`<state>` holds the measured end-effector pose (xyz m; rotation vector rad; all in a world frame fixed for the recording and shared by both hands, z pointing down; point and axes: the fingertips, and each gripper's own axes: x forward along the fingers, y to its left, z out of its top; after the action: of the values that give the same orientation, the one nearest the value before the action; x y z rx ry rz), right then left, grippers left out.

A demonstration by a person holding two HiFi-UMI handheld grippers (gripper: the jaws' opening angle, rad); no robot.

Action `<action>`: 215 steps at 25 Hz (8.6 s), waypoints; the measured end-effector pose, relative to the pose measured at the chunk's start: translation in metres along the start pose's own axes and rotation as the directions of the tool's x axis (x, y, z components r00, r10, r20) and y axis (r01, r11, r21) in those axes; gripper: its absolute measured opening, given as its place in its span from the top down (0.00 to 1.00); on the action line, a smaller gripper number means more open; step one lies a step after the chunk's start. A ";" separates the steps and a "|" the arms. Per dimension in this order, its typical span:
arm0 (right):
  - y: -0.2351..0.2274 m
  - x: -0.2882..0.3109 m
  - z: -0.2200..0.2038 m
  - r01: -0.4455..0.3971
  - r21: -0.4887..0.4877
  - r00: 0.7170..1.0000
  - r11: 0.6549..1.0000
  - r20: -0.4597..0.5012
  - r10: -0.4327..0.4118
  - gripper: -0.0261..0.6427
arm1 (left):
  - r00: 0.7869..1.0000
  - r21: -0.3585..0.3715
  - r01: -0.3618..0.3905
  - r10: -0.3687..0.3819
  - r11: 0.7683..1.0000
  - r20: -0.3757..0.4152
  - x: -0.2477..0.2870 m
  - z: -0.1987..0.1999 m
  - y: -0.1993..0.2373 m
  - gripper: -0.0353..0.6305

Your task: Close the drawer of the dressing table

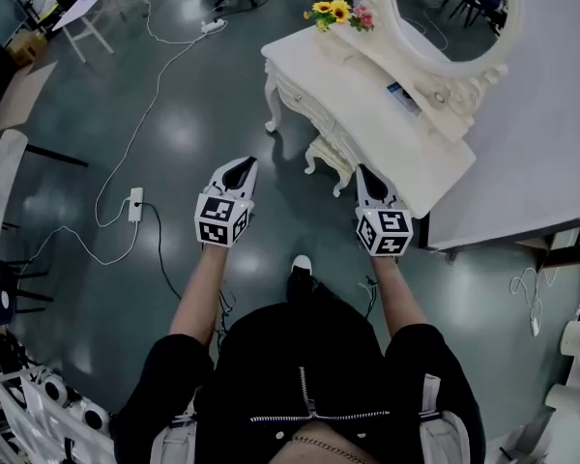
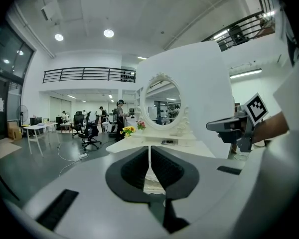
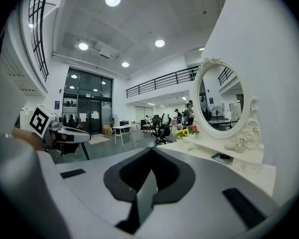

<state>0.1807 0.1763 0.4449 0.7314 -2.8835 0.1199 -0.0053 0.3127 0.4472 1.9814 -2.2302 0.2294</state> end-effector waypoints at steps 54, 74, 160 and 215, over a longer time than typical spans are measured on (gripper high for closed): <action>-0.315 0.360 0.085 0.581 0.105 0.814 0.807 -0.048 -0.579 0.95 | 0.769 0.156 0.638 -0.635 0.754 -0.075 0.629 0.129 0.110 0.90; -0.319 0.368 0.060 0.579 0.132 0.815 0.804 -0.086 -0.573 0.95 | 0.767 0.118 0.642 -0.635 0.758 -0.094 0.644 0.110 0.108 0.90; -0.339 0.366 -0.037 0.557 0.240 0.820 0.795 -0.313 -0.480 0.95 | 0.802 -0.692 0.215 -0.529 0.689 -0.277 0.728 -0.095 0.164 0.78; -0.355 0.350 -0.037 0.589 0.263 0.801 0.764 -0.319 -0.507 0.95 | 0.779 -0.557 0.278 -0.523 0.783 -0.346 0.786 -0.077 0.141 0.78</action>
<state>0.0532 -0.2940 0.5565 1.4945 -2.3228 0.6085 -0.2366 -0.4174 0.6872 1.8134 -1.3254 0.0884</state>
